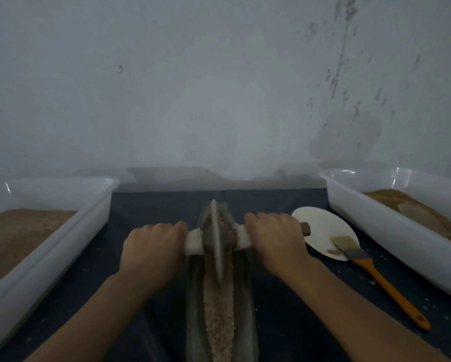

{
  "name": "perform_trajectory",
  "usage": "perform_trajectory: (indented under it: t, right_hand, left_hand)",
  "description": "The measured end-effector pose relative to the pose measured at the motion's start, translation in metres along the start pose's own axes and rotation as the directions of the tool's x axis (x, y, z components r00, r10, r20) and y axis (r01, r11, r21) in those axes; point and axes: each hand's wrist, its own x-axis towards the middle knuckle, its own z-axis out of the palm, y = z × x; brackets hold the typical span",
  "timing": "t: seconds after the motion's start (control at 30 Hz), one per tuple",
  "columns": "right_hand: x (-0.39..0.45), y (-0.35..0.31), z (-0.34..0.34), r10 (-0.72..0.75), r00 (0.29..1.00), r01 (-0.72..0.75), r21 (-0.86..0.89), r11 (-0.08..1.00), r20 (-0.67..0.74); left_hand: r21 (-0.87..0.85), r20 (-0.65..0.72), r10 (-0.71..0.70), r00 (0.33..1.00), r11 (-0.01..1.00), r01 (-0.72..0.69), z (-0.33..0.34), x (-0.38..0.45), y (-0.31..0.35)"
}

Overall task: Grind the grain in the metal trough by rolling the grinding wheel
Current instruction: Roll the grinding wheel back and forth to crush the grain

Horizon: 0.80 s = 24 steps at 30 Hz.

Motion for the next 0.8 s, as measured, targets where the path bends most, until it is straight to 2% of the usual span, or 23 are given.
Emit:
perform_trajectory:
  t: [0.07,0.13,0.23,0.27,0.4,0.47,0.57,0.67,0.8]
  right_hand:
    - [-0.019,-0.003,-0.012,-0.031,0.998,0.031,-0.001,1.0,0.049]
    - [-0.044,-0.008,-0.027,-0.059,0.998,0.059,0.041,0.997,0.011]
    - [-0.07,-0.012,-0.042,-0.077,0.995,0.079,0.037,0.996,-0.058]
    - [-0.072,-0.012,-0.044,-0.079,0.995,0.081,0.032,0.996,-0.054]
    - [-0.058,-0.008,-0.03,-0.048,0.999,0.048,0.013,0.999,-0.019]
    - [-0.039,-0.004,-0.015,-0.031,0.999,0.031,0.032,0.999,-0.013]
    - [-0.006,0.0,0.005,0.004,1.0,-0.004,-0.043,0.999,-0.005]
    - [0.005,0.002,0.011,0.058,0.997,-0.057,-0.013,0.998,0.045]
    - [-0.021,-0.003,-0.012,-0.006,0.998,0.006,-0.004,1.0,0.059]
  left_hand:
    - [-0.016,0.018,-0.011,1.0,1.0,0.011,-0.007,-0.014,0.001]
    - [-0.034,0.041,0.09,0.995,0.996,-0.088,-0.023,-0.032,0.003]
    - [-0.109,-0.086,0.205,0.975,0.971,-0.213,-0.043,-0.051,0.005]
    - [-0.115,-0.106,0.2,0.974,0.971,-0.211,-0.042,-0.055,0.004]
    - [0.006,0.056,0.119,0.991,0.993,-0.12,-0.034,-0.04,0.006]
    - [0.053,0.042,0.022,0.999,0.998,-0.024,-0.016,-0.023,0.005]
    - [0.067,0.051,-0.058,0.997,0.996,0.055,-0.001,0.003,0.002]
    - [0.066,0.029,-0.053,0.998,0.997,0.051,0.006,0.015,0.0]
    - [0.042,0.123,-0.027,0.992,0.999,0.022,-0.009,-0.004,0.001]
